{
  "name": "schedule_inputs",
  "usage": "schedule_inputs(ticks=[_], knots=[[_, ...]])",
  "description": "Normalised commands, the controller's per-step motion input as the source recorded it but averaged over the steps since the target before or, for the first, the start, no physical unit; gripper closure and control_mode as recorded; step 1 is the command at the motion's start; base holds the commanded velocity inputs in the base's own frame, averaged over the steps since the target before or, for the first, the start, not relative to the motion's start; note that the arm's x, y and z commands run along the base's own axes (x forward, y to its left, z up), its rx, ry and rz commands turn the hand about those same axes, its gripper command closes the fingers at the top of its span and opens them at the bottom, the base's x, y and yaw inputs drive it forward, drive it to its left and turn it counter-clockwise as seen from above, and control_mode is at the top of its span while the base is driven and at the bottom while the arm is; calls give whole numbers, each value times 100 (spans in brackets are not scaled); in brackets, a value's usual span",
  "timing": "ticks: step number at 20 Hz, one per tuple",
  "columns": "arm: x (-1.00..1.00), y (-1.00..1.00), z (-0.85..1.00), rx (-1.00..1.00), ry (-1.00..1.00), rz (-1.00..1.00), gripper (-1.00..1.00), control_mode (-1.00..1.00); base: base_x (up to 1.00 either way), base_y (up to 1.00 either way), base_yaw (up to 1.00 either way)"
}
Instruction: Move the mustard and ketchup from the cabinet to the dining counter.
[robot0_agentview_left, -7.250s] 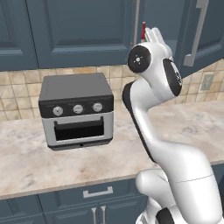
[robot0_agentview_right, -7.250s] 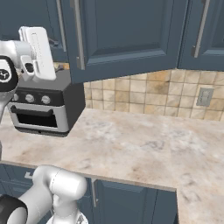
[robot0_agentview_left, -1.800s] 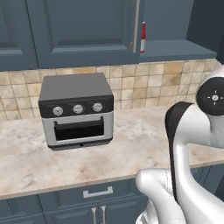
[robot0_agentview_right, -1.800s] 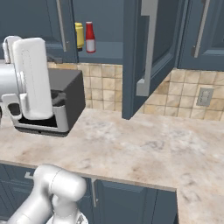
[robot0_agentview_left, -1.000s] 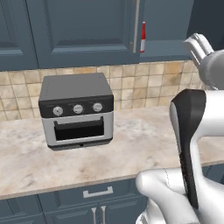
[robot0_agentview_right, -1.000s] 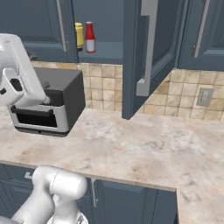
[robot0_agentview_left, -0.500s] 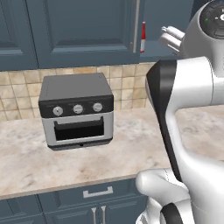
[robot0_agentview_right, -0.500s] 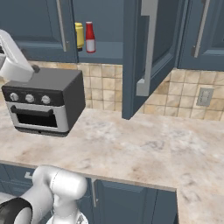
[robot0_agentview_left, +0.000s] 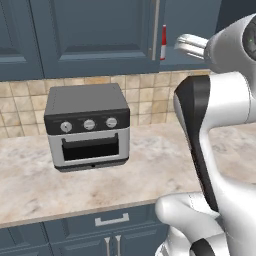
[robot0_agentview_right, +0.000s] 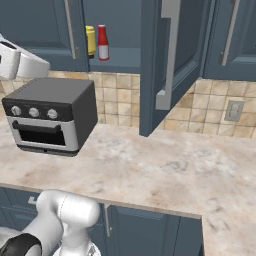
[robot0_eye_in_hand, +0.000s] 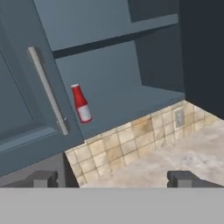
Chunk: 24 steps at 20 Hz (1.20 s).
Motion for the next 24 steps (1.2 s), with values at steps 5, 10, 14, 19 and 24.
schedule_inputs(ticks=[5, 10, 14, 19, 24], knots=[[35, -5, 9, 0, 6, 24, -100, -100, 0, 0, 0], [40, 6, 22, 0, 19, 13, -100, -100, 0, 0, 0], [33, 15, 18, 0, 8, 16, -100, -100, 0, 0, 0], [42, 12, 4, -2, 1, 14, -100, -100, 0, 0, 0], [48, 9, -12, -5, -1, 15, -100, -100, 0, 0, 0]])
